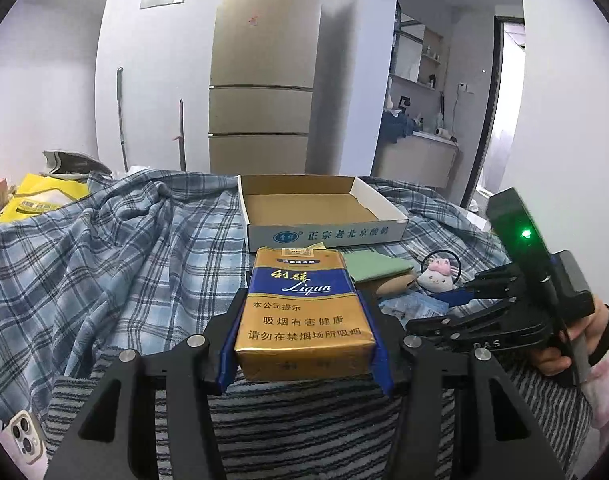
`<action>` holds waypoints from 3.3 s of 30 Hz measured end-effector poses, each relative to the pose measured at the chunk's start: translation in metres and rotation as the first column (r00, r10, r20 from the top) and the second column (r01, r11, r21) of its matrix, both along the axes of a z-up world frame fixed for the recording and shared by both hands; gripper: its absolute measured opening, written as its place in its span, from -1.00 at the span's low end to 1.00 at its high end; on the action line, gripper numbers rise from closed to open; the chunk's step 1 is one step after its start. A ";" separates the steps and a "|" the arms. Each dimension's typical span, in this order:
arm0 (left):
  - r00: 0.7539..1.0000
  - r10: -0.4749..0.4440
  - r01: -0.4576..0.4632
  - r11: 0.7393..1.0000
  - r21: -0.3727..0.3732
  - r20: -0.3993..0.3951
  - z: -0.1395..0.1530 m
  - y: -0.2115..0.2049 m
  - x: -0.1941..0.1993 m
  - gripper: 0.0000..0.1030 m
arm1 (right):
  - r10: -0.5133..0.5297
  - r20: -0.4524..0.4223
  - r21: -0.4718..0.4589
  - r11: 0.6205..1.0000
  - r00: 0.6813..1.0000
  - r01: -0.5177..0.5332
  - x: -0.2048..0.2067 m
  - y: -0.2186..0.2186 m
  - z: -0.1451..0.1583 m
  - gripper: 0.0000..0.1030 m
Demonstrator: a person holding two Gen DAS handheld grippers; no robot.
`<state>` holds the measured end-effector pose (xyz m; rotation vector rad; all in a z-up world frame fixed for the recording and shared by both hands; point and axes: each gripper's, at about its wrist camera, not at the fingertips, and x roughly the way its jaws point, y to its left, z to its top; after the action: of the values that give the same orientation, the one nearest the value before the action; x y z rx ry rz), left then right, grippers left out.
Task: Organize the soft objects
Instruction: 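Grasp the blue wet-wipes pack with the right gripper while the left gripper holds the Liqun pack, then carry both packs into the cardboard box and open both grippers, then grasp the red-and-white cigarette pack with the left gripper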
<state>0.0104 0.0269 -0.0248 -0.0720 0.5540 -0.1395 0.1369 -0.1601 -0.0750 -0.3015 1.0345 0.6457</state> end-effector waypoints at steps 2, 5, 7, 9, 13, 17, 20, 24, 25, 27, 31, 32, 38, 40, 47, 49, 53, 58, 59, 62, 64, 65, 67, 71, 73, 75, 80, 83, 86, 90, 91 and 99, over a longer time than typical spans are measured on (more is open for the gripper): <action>1.000 0.009 -0.009 1.000 0.000 0.021 0.002 0.001 -0.004 0.06 | -0.008 0.011 0.003 1.000 1.000 0.008 -0.004 -0.003 0.003 -0.21; 0.997 0.033 -0.034 0.999 0.010 0.074 0.009 0.001 -0.015 0.06 | -0.027 0.009 0.010 1.000 1.000 0.027 -0.009 -0.008 0.005 -0.25; 0.997 0.033 -0.035 0.999 0.027 0.074 0.012 -0.001 -0.017 0.06 | -0.028 0.021 0.013 1.000 0.999 0.027 -0.014 -0.009 0.008 -0.25; 0.998 0.024 -0.026 0.999 0.030 0.064 0.014 -0.005 -0.019 0.06 | -0.041 0.032 0.025 0.999 0.999 0.040 -0.018 -0.011 0.013 -0.26; 0.995 0.024 -0.031 0.996 0.078 0.097 0.026 -0.015 -0.033 0.06 | -0.055 0.057 0.067 0.996 0.997 0.052 -0.029 -0.019 0.029 -0.26; 0.992 -0.002 -0.008 0.996 0.085 0.127 0.048 -0.021 -0.043 0.06 | -0.064 0.118 0.122 0.991 0.991 0.050 -0.041 -0.027 0.054 -0.26; 0.987 -0.008 -0.008 0.995 0.097 0.158 0.064 -0.025 -0.043 0.06 | -0.089 0.170 0.152 0.986 0.981 0.063 -0.047 -0.031 0.075 -0.26; 0.981 -0.017 -0.002 0.995 0.099 0.192 0.086 -0.031 -0.029 0.06 | -0.135 0.249 0.197 0.977 0.959 0.086 -0.048 -0.036 0.105 -0.26; 0.978 -0.026 0.008 0.996 0.086 0.208 0.090 -0.032 -0.025 0.06 | -0.152 0.278 0.199 0.975 0.948 0.098 -0.047 -0.035 0.112 -0.26; 0.968 -0.004 -0.021 0.995 0.096 0.249 0.094 -0.037 -0.009 0.06 | -0.191 0.325 0.213 0.969 0.926 0.125 -0.040 -0.034 0.125 -0.26; 0.974 -0.013 -0.007 0.996 0.088 0.227 0.094 -0.044 0.041 0.06 | -0.278 0.309 0.295 0.937 0.909 0.187 -0.009 -0.036 0.137 -0.26; 0.974 -0.025 0.006 0.996 0.086 0.224 0.094 -0.046 0.058 0.06 | -0.303 0.308 0.304 0.930 0.902 0.208 0.000 -0.036 0.138 -0.26; 0.975 -0.010 -0.017 0.993 0.118 0.222 0.080 -0.050 0.129 0.06 | -0.372 0.366 0.295 0.916 0.853 0.273 0.050 -0.021 0.135 -0.26; 0.979 0.006 -0.031 0.992 0.120 0.202 0.073 -0.047 0.149 0.06 | -0.396 0.375 0.290 0.909 0.838 0.299 0.069 -0.016 0.129 -0.26; 0.995 0.092 -0.098 0.983 0.158 0.040 0.040 -0.037 0.204 0.06 | -0.439 0.249 0.202 0.895 0.863 0.397 0.134 -0.007 0.076 -0.26; 0.995 0.098 -0.097 0.990 0.105 0.000 0.035 -0.029 0.209 0.06 | -0.430 0.210 0.163 0.901 0.878 0.403 0.145 -0.002 0.056 -0.26; 0.996 0.080 -0.073 0.986 0.148 -0.040 0.026 -0.032 0.211 0.06 | -0.424 0.059 0.132 0.901 0.904 0.414 0.155 -0.003 0.028 -0.26; 0.995 0.076 -0.068 0.992 0.106 -0.068 0.021 -0.030 0.205 0.06 | -0.390 0.056 0.049 0.920 0.919 0.388 0.145 0.002 0.023 -0.26; 0.996 0.062 -0.055 0.993 0.107 -0.067 0.021 -0.030 0.201 0.06 | -0.386 0.035 0.041 0.922 0.922 0.384 0.144 0.001 0.021 -0.26; 0.998 0.040 -0.033 0.992 0.120 -0.055 0.027 -0.034 0.190 0.06 | -0.363 0.010 0.016 0.932 0.932 0.363 0.139 -0.002 0.020 -0.26; 0.998 0.030 -0.023 0.993 0.117 -0.058 0.029 -0.035 0.187 0.06 | -0.342 0.005 -0.001 0.940 0.940 0.342 0.131 -0.004 0.022 -0.26; 0.998 0.026 -0.019 0.994 0.112 -0.063 0.031 -0.034 0.186 0.06 | -0.332 -0.001 -0.003 0.943 0.943 0.332 0.130 -0.004 0.022 -0.26; 0.997 0.016 -0.008 0.994 0.105 -0.071 0.032 -0.034 0.186 0.07 | -0.319 -0.013 -0.009 0.948 0.948 0.319 0.124 -0.009 0.022 -0.26; 0.996 0.015 -0.004 0.994 0.112 -0.094 0.029 -0.035 0.193 0.07 | -0.313 0.005 -0.016 0.949 0.950 0.313 0.120 -0.021 0.025 -0.25; 0.991 0.021 -0.009 0.996 0.086 -0.132 0.024 -0.034 0.199 0.07 | -0.324 0.013 -0.010 0.946 0.946 0.324 0.118 -0.023 0.027 -0.24; 0.989 0.037 -0.022 0.995 0.098 -0.146 0.020 -0.034 0.205 0.07 | -0.329 0.023 -0.013 0.944 0.944 0.330 0.119 -0.018 0.027 -0.24; 0.979 0.016 0.004 0.995 0.098 -0.202 0.009 -0.034 0.217 0.25 | -0.320 0.023 -0.002 0.947 0.947 0.321 0.122 -0.011 0.028 0.16; 0.984 0.033 -0.007 0.989 0.145 -0.177 0.008 -0.037 0.214 0.50 | -0.322 0.045 0.005 0.947 0.946 0.322 0.119 -0.012 0.034 0.23; 0.989 0.027 -0.005 0.989 0.145 -0.145 0.012 -0.039 0.205 0.66 | -0.338 0.044 0.030 0.941 0.940 0.337 0.119 -0.018 0.042 0.23; 0.993 -0.007 0.022 0.992 0.127 -0.122 0.024 -0.042 0.186 0.67 | -0.363 0.069 0.078 0.931 0.929 0.358 0.109 -0.030 0.061 0.24; 0.994 -0.012 0.027 0.991 0.130 -0.112 0.026 -0.044 0.180 0.67 | -0.368 0.077 0.089 0.928 0.927 0.361 0.105 -0.033 0.066 0.24; 0.995 -0.043 0.052 0.994 0.098 -0.091 0.047 -0.056 0.126 0.67 | -0.372 0.166 0.152 0.925 0.913 0.349 0.058 -0.050 0.094 0.24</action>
<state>0.1368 -0.0288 0.0222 0.0327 0.6504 -0.1554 0.1947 -0.2099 0.0193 -0.0600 0.8329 0.3323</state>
